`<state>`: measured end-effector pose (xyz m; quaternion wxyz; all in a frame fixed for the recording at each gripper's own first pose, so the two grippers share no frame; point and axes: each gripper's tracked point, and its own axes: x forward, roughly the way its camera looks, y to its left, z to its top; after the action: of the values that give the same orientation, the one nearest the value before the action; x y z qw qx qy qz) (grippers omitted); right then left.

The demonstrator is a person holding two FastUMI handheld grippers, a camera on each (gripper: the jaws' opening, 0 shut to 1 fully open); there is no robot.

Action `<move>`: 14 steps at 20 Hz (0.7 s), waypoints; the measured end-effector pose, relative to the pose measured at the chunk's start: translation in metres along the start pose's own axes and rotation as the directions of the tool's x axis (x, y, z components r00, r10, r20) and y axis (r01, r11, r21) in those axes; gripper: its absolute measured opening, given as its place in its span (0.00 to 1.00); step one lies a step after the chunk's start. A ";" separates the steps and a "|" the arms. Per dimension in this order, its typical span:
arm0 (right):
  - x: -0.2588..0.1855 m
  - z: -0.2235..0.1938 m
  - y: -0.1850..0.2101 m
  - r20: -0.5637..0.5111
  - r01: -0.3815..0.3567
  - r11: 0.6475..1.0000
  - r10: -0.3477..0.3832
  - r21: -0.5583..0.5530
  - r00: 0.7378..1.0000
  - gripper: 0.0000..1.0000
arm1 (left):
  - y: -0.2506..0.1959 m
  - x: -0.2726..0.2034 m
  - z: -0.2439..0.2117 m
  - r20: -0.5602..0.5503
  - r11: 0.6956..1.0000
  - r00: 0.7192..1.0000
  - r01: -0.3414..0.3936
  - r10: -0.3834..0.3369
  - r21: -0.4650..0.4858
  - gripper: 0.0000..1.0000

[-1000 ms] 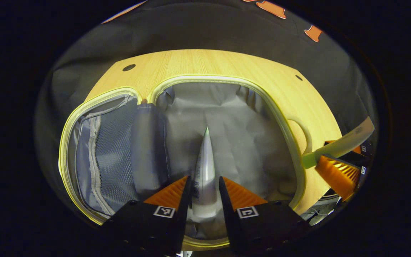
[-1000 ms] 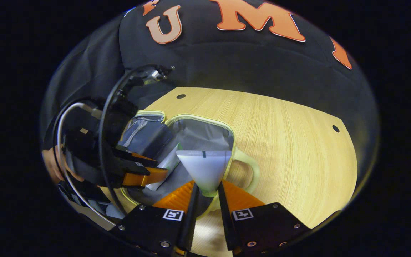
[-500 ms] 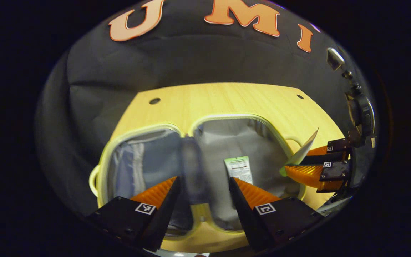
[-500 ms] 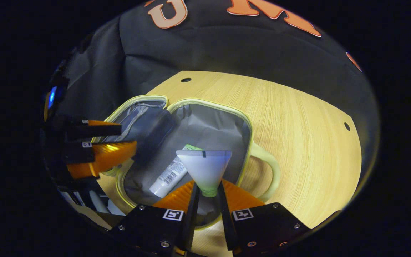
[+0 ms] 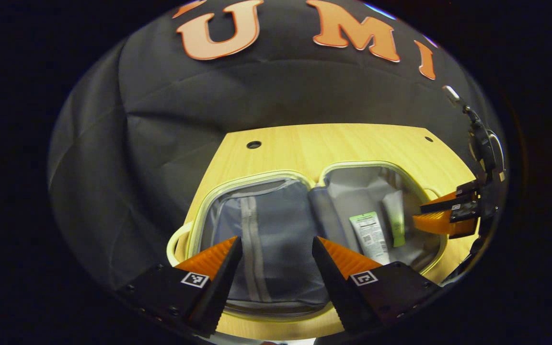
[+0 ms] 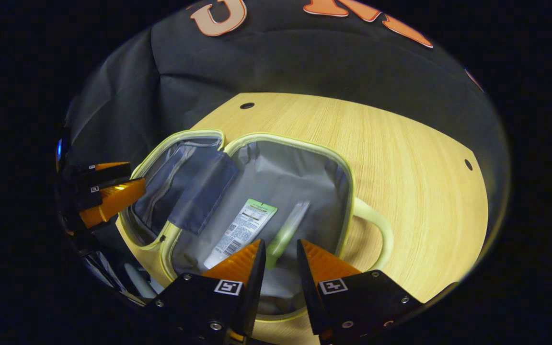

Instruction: First open the suitcase, pack the skin care products into it, and then close the suitcase.

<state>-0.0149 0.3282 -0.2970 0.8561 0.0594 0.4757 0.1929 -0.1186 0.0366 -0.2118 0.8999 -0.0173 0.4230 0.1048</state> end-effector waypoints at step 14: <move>-0.095 0.079 -0.071 0.251 0.176 0.983 -0.183 0.048 0.950 0.84 | 0.164 0.041 -0.042 -0.100 0.964 0.981 -0.185 0.168 -0.193 0.91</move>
<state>0.0259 0.2329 -0.1989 0.9233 0.0509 0.3677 0.0990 -0.1585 0.1995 -0.2608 0.8622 -0.0749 0.4470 0.2261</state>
